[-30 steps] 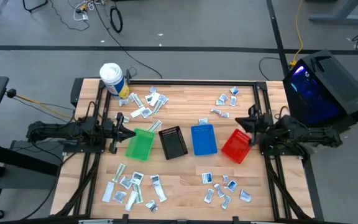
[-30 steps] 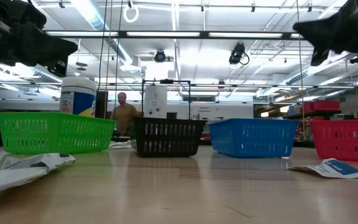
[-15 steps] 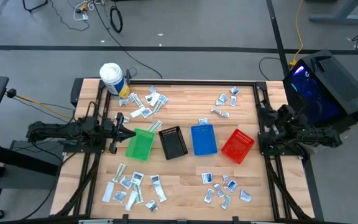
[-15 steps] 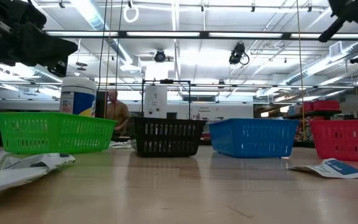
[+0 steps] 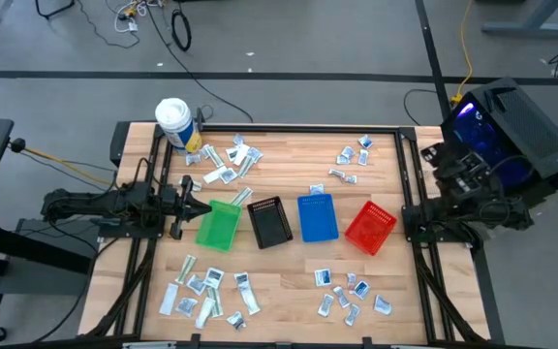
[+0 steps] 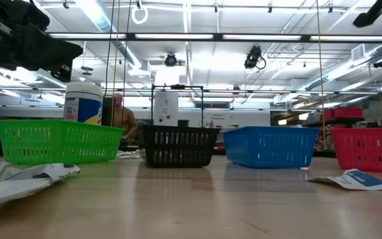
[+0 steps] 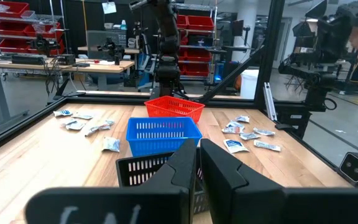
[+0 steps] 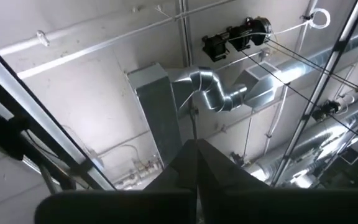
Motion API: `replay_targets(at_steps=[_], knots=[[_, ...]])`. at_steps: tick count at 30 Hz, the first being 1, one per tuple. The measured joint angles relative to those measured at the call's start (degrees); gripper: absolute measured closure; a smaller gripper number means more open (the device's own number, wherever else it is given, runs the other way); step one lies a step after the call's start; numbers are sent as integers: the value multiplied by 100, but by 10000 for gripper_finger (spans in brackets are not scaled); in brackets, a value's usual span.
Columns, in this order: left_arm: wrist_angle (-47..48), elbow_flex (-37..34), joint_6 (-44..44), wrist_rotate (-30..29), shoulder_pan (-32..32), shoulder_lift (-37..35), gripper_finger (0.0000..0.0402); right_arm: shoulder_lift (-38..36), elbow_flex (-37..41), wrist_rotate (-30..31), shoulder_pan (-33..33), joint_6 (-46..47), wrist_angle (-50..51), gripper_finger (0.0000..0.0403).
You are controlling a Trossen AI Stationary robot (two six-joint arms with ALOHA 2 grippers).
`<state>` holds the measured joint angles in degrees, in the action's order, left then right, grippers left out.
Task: Pick & Place First Aid Supplies
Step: Put the ointment pack into the red basket
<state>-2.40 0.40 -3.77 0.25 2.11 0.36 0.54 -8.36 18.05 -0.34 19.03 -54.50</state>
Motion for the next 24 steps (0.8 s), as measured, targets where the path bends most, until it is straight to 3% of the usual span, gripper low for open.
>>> replay_targets(at_steps=[7, 15, 24], knots=[[1, 2, 0, 0, 0, 0, 369, 493, -1158, 117, 0, -151, 661, 399], [1, 1, 0, 0, 0, -1, 369, 1647, -3036, 19, 2, -348, 1916, 399], [-1, 2, 0, 0, 0, -2, 369, 3143, -5369, -791, 2, -554, 3583, 399]])
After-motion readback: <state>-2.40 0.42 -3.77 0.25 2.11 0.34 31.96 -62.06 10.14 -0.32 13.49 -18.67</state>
